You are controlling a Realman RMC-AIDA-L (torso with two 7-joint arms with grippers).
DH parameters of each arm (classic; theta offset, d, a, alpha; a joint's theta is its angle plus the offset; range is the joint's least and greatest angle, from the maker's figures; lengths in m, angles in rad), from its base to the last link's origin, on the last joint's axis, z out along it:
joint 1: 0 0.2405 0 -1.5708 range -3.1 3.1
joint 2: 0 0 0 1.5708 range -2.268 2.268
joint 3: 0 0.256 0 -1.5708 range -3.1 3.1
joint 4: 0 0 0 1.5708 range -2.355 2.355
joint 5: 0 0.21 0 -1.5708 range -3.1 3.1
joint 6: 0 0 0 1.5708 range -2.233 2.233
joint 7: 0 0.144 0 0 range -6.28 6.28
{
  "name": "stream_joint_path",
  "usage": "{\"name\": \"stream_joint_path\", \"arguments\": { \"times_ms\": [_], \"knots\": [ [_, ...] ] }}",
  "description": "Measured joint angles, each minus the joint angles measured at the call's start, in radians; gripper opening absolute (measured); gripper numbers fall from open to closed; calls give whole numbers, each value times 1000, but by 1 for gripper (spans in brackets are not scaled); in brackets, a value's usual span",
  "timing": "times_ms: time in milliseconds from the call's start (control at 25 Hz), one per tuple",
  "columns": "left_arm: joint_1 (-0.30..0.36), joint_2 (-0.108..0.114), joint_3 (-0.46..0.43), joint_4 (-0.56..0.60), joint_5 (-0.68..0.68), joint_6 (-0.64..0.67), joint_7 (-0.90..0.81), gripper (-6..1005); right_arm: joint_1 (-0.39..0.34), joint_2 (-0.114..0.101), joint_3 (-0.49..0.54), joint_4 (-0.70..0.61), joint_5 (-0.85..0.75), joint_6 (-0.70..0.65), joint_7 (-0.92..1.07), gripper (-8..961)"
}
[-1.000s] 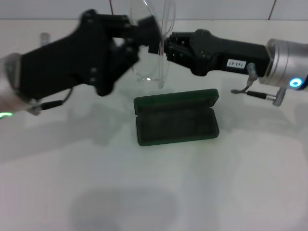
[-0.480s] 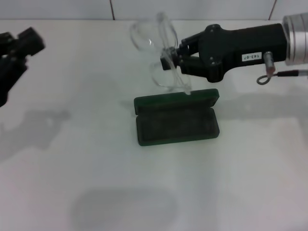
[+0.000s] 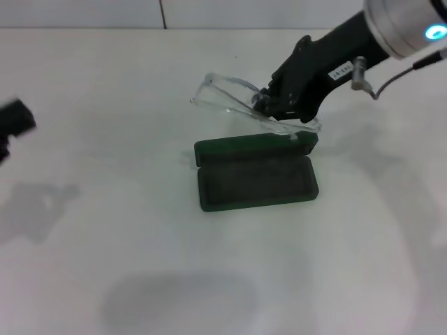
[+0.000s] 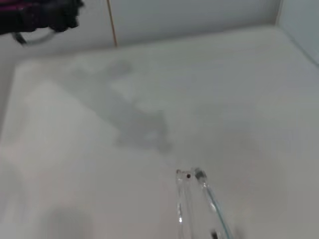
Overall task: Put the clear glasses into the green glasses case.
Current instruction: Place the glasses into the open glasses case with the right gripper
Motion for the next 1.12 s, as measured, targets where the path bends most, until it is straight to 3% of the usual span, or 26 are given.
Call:
{"name": "stream_joint_path", "arguments": {
  "times_ms": [120,280,680,920,1120],
  "knots": [
    [-5,10,-2,14,127,5,-10,48,70,5,-68,12,-106,-26,79,103],
    [-1,-8,2,41,252,11,-4,48,129,9,-172,45,-224,-12,148,103],
    [-35,-46,5,33,395,12,80,48,162,14,-374,127,-297,84,181,104],
    [-68,-87,8,32,441,24,132,48,166,14,-509,157,-298,188,227,104],
    [-79,-103,10,31,470,25,161,49,177,14,-577,192,-300,255,256,104]
  ]
}}
